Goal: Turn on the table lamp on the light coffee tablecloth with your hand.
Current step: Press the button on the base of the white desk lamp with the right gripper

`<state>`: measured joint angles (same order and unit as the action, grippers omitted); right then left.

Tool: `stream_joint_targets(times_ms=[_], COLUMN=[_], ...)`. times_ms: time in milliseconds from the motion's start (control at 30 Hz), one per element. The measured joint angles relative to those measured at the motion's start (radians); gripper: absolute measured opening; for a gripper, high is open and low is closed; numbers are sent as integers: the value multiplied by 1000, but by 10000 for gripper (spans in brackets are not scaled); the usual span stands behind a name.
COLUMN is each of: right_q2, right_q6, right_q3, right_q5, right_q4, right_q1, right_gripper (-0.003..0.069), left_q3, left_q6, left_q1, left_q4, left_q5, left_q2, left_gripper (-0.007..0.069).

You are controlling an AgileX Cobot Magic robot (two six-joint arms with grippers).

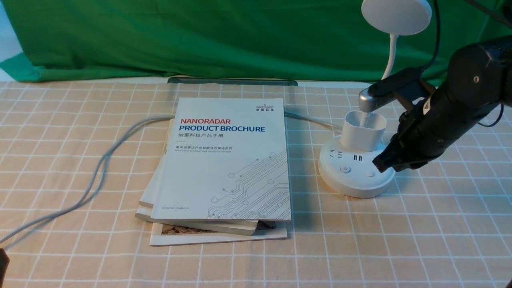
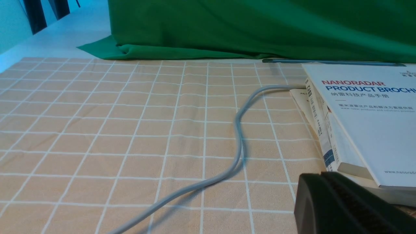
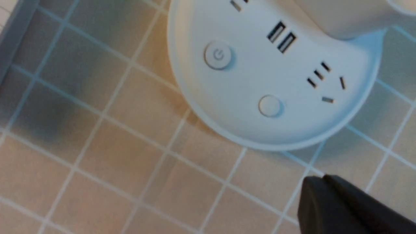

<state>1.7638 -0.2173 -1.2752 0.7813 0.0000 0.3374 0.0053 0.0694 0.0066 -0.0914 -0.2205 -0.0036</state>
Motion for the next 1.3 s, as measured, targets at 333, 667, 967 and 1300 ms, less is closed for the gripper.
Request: stream_joint_targets(times_ms=[333, 667, 967, 1300], right_q2=[78, 147, 163, 195], right_q6=[8, 13, 14, 13], right_q3=[0, -1, -9, -30], right_q5=[-111, -170, -177, -138], right_q4=[22, 25, 26, 41], right_q1=[0, 0, 0, 0], right_gripper=[29, 30, 30, 30], left_q3=[0, 0, 0, 0], left_q6=[0, 0, 0, 0], left_q1=[0, 0, 0, 0], left_q4=[0, 0, 0, 0], left_q5=[0, 0, 0, 0], left_q2=[0, 0, 0, 0], left_gripper=[21, 21, 21, 21])
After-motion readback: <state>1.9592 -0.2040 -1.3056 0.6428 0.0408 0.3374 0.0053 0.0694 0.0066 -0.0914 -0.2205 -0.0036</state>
